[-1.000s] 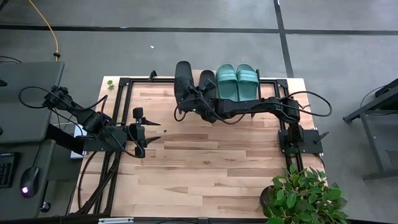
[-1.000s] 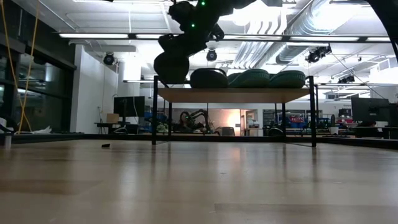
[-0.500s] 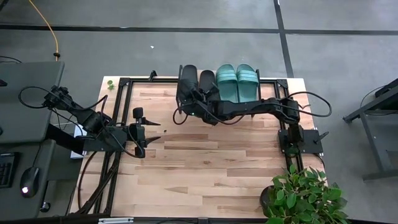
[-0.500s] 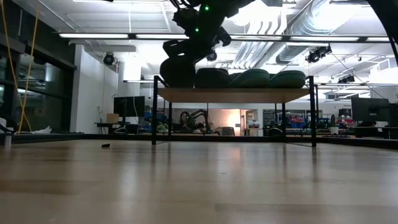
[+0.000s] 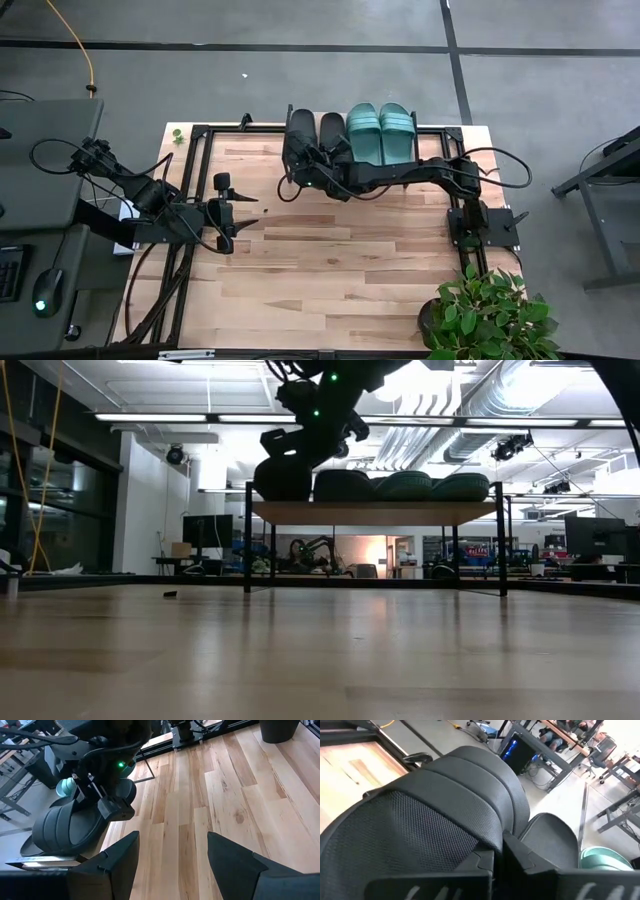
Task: Pick and place slides into the shelf
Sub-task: Put the black slide on the shelf
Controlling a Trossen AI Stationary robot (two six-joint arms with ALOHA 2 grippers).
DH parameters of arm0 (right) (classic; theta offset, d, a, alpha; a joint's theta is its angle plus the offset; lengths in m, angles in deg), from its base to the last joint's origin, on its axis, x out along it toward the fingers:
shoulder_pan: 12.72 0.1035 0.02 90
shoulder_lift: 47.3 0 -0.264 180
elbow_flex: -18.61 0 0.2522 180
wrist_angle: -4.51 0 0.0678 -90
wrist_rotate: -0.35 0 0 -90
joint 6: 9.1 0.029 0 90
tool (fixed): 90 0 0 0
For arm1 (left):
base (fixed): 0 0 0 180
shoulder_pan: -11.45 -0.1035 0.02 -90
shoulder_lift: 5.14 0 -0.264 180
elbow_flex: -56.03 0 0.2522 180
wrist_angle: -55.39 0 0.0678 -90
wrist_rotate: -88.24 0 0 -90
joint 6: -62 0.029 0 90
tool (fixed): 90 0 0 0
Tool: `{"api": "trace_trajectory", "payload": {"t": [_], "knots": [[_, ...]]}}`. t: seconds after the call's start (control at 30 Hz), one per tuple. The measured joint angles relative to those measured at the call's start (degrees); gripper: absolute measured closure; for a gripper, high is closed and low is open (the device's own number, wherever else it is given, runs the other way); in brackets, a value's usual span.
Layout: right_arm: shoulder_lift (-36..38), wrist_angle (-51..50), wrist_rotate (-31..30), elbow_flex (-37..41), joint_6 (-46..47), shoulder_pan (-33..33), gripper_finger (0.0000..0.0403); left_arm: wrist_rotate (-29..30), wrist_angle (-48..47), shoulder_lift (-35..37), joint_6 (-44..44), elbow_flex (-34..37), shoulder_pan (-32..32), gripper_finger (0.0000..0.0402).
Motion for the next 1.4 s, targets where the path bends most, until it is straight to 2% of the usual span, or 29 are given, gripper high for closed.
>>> {"api": "trace_trajectory", "payload": {"t": [0.6, 0.87, 1.0, 1.17, 1.4], "knots": [[-1.78, -4.06, -2.11, -0.13, 1.46, 0.16, 0.0403, -0.01, 0.24, 0.02, -0.12, 0.02, 0.0, 0.0185], [-1.45, -4.11, 2.3, -0.13, 1.42, -0.45, 0.0396, 0.0, 0.22, 0.02, -0.87, 0.02, 0.0, 0.0185], [-1.45, -4.17, 3.02, -0.13, 1.15, -0.45, 0.0368, -0.01, 0.22, 0.02, -0.89, 0.02, 0.0, 0.0185], [-1.48, -4.13, 3.45, -0.1, 1.26, -0.39, 0.0307, -0.02, 0.22, 0.02, -0.9, 0.02, 0.0, 0.0186], [-1.67, -4.1, -0.52, -0.02, -0.01, 0.6, 0.0235, -0.02, 0.2, 0.02, -0.92, 0.02, 0.0, 0.0186]]}}
